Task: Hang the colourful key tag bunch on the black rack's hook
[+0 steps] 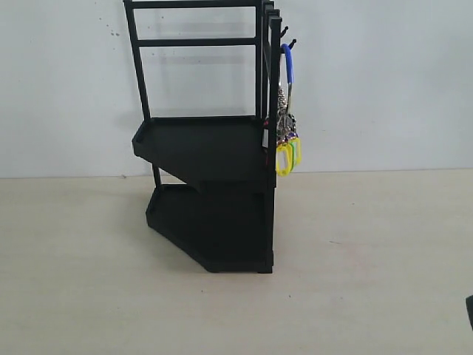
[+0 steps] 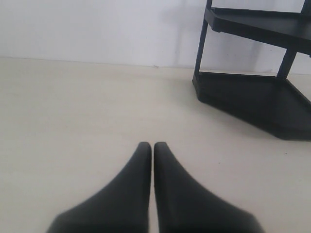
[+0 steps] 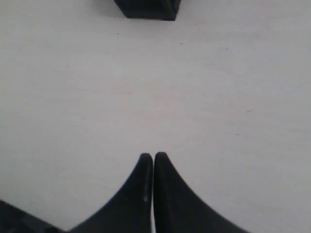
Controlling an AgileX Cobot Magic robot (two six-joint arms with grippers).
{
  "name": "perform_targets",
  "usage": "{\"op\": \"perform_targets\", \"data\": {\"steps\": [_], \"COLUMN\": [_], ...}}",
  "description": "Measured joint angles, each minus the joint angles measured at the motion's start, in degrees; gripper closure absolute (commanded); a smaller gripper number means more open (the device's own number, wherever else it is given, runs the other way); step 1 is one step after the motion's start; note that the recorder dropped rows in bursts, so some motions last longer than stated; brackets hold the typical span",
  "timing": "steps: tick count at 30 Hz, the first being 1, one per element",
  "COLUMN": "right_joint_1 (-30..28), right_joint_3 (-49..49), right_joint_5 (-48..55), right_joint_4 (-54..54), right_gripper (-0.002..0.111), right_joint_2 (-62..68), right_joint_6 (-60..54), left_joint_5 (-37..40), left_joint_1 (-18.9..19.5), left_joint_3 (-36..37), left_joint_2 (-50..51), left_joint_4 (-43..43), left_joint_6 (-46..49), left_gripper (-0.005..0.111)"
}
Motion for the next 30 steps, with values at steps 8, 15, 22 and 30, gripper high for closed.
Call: {"op": "perform_targets", "data": {"steps": [8,15,22,30], "right_joint_1": [0.0,0.0,0.0,0.0], "right_joint_3": [0.0,0.0,0.4,9.4], "right_joint_5": [1.6,1.6,1.6,-5.2], "right_joint_4": [7.5,7.9,7.0,6.9], "right_gripper": [0.108,0.108,0.108,0.108], "right_joint_2": [-5.4,-5.6,-5.7,-13.1], "right_joint_6": [0.7,0.8,-2.4,-3.8], "left_joint_5": [0.0,0.0,0.0,0.0], "left_joint_1": [0.0,0.0,0.0,0.0], "left_joint_3": [0.0,0.0,0.0,0.0], "left_joint_2": [0.0,0.0,0.0,0.0], "left_joint_4": [0.0,0.0,0.0,0.0], "left_joint_6": [0.0,0.0,0.0,0.0], "left_gripper": [0.102,0.102,0.102,0.102]}}
